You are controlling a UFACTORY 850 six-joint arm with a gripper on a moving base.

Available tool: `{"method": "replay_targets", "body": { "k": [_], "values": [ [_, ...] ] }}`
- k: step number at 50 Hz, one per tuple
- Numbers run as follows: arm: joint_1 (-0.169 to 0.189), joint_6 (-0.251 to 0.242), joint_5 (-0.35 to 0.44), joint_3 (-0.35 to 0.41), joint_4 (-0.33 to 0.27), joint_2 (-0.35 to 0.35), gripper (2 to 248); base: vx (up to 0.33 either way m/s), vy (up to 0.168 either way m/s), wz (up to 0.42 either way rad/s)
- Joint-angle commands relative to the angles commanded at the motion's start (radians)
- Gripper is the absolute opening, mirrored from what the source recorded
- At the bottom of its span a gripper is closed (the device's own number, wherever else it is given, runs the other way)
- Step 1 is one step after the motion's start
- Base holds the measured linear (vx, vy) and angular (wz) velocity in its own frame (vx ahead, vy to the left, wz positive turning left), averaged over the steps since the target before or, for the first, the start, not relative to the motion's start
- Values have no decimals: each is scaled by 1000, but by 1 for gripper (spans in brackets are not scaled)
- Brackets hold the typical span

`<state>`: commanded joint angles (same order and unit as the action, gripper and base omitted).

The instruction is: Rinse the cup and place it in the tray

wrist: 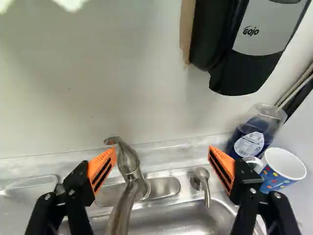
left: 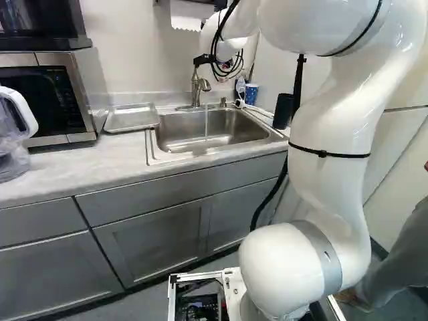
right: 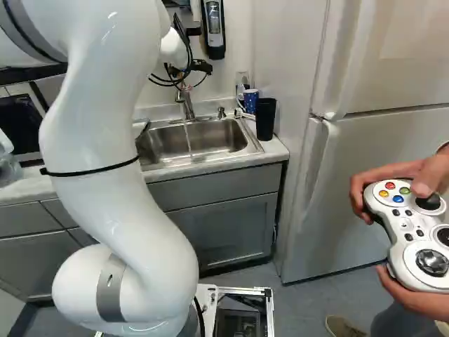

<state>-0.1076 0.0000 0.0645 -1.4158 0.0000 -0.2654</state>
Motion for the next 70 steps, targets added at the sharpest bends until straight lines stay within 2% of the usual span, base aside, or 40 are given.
{"method": "replay_targets", "body": {
  "k": [28,70],
  "values": [
    [-20,0,-24,156,0,142,247,0,0,0],
    [-32,0,-199,322,0,304,247,0,0,0]
  ]
}}
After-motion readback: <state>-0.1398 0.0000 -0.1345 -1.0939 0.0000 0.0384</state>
